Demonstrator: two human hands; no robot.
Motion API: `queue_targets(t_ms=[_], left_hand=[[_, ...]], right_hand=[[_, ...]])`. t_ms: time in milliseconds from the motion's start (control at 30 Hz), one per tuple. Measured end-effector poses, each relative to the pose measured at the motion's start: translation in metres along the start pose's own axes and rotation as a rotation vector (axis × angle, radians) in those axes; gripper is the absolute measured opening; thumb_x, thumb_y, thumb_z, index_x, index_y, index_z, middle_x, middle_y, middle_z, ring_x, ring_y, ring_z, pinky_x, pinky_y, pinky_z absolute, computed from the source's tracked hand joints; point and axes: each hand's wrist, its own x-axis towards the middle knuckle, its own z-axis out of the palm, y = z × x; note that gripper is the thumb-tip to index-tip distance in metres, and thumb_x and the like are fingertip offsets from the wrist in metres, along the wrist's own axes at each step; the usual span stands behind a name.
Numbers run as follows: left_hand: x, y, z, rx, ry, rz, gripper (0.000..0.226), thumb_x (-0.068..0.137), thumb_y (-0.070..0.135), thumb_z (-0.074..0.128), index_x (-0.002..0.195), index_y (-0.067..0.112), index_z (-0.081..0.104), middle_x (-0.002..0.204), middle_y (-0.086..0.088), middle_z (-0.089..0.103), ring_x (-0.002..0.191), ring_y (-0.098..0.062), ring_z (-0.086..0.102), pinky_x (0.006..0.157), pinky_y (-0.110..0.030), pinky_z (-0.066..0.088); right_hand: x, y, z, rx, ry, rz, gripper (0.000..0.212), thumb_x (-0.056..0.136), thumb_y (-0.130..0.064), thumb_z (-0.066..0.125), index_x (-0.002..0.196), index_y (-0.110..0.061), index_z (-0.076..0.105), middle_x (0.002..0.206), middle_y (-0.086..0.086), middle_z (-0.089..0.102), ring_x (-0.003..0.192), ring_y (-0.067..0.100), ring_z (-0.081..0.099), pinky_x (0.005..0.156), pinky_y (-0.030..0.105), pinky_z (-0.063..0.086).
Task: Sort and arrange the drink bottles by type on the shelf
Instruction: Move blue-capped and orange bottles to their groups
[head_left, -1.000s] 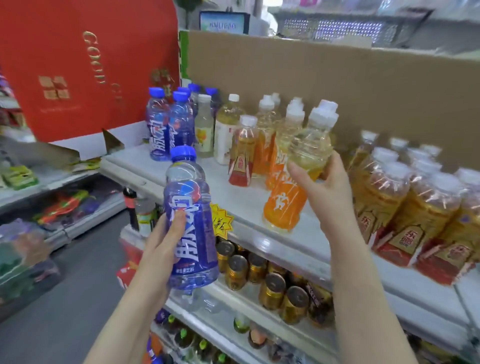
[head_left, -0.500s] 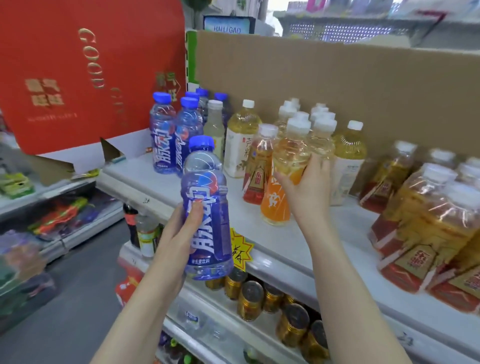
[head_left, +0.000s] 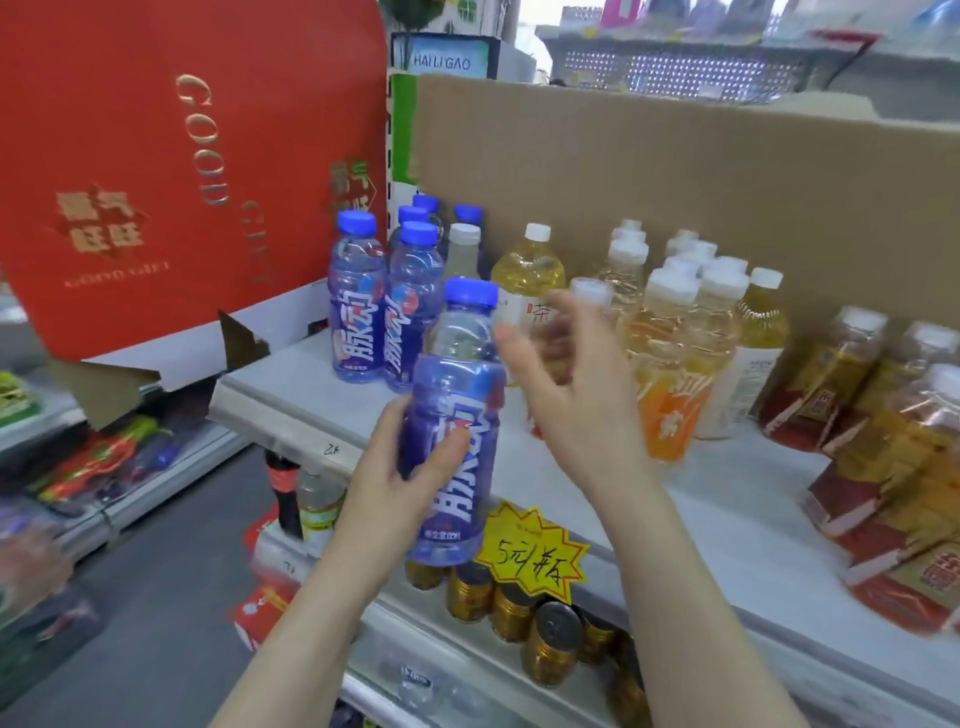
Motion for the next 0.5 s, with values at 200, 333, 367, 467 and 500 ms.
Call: queue_targets(t_ms=[200,333,367,467,500], left_hand=[[0.042,0.003,-0.033,0.2,-0.068,0.037,0.075,0.073,0.059,0.07,0.14,0.033,0.048,0.129,0.013,0.065,0.116,-0.006,0.063,0.101,-0.04,0.051],[0.077,0.006,-0.064,0.477,-0.038,0.102,0.071,0.076,0.034,0.081,0.139,0.031,0.048,0.123,0.019,0.062,0.107,-0.001,0.063,0.084,-0.012,0.047],[0.085,0.005,-0.071,0.543,-0.023,0.099,0.069,0.077,0.029,0.081,0.137,0.031,0.047,0.118,0.02,0.062,0.105,-0.003,0.063,0.08,-0.014,0.045],[0.106,-0.009,-0.087,0.591,0.011,0.068,0.064,0.076,0.026,0.082,0.131,0.03,0.048,0.115,0.013,0.066,0.104,-0.012,0.065,0.079,-0.026,0.046],[0.112,-0.013,-0.091,0.594,0.024,0.064,0.062,0.076,0.025,0.083,0.127,0.031,0.049,0.114,0.012,0.067,0.103,-0.013,0.065,0.08,-0.028,0.047]], right_hand=[[0.029,-0.023,0.047,0.409,-0.264,0.168,0.04,0.088,-0.037,0.078,0.123,-0.028,0.061,0.114,-0.01,0.075,0.105,0.007,0.072,0.097,0.046,0.057],[0.052,-0.028,0.087,0.334,-0.149,0.126,0.04,0.088,-0.033,0.078,0.122,-0.027,0.058,0.114,-0.009,0.073,0.104,0.006,0.07,0.097,0.045,0.057],[0.058,-0.029,0.099,0.292,-0.134,0.107,0.042,0.087,-0.035,0.079,0.123,-0.026,0.058,0.116,-0.008,0.071,0.106,0.007,0.068,0.098,0.045,0.055],[0.074,-0.029,0.133,0.141,-0.142,0.058,0.05,0.086,-0.04,0.078,0.129,-0.024,0.059,0.122,0.001,0.06,0.115,0.011,0.058,0.102,0.041,0.049],[0.078,-0.027,0.142,0.112,-0.145,0.056,0.053,0.085,-0.043,0.078,0.131,-0.024,0.059,0.122,0.001,0.059,0.117,0.014,0.056,0.102,0.041,0.048]])
